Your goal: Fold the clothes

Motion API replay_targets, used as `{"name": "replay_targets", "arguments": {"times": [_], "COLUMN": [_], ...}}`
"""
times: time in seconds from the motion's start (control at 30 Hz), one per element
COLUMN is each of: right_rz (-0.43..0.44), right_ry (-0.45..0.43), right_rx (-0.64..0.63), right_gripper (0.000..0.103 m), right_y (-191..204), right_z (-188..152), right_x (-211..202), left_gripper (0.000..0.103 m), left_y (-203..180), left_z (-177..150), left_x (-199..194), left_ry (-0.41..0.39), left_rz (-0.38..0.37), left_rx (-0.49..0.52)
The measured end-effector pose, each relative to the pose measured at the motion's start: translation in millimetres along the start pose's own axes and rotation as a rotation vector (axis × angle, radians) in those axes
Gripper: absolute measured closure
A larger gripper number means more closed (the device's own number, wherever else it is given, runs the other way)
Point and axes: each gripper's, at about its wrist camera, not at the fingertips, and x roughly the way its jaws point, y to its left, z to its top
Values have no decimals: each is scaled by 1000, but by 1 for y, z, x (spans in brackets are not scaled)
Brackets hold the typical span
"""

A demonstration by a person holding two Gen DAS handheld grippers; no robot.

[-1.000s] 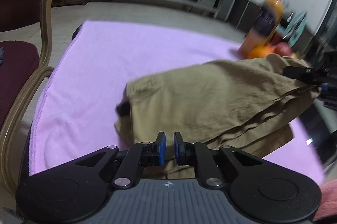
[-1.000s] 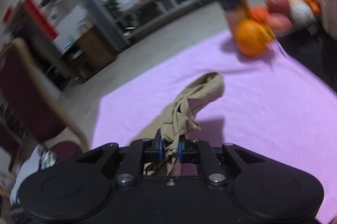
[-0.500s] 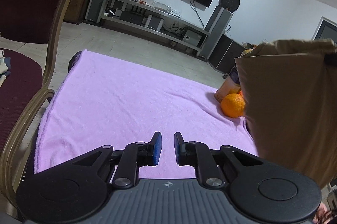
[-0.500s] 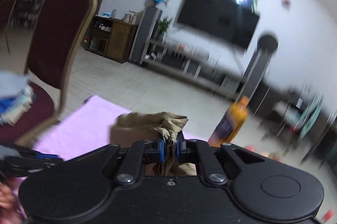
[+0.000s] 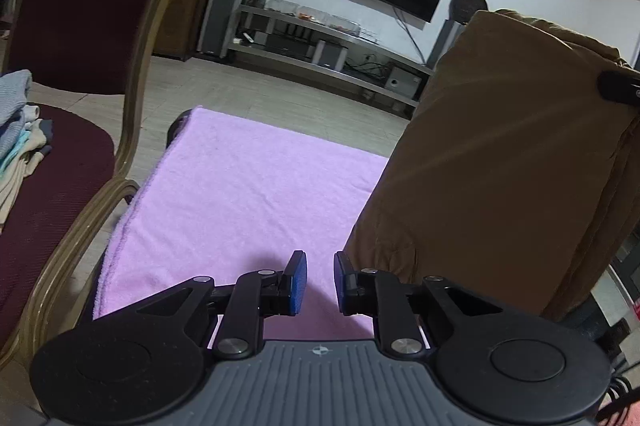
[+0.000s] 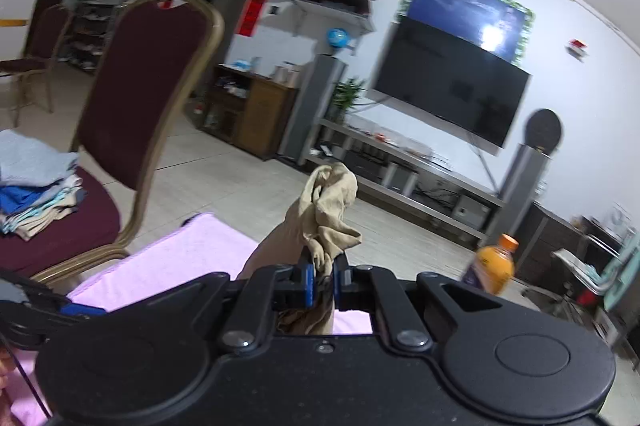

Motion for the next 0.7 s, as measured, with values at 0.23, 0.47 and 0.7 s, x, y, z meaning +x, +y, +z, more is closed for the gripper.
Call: {"name": "replay_targets", "arguments": {"times": [0.23, 0.47, 0.7], "right_rz": [138, 87, -13], "right_ry": [30, 125, 215], "right_rx": [-104, -130, -64], "right_gripper": [95, 94, 84], "right_y": [27, 21, -14], "right_z": [8, -17, -51], "right_x": [16, 70, 152], "left_gripper": [87, 87, 87], "left_y": [1, -1, -14], "left_z": [1, -1, -7], "left_x": [3, 9, 28], "left_ry": [3, 12, 53], "left_rz": [37, 76, 115], "left_rx": [-19, -20, 36]}}
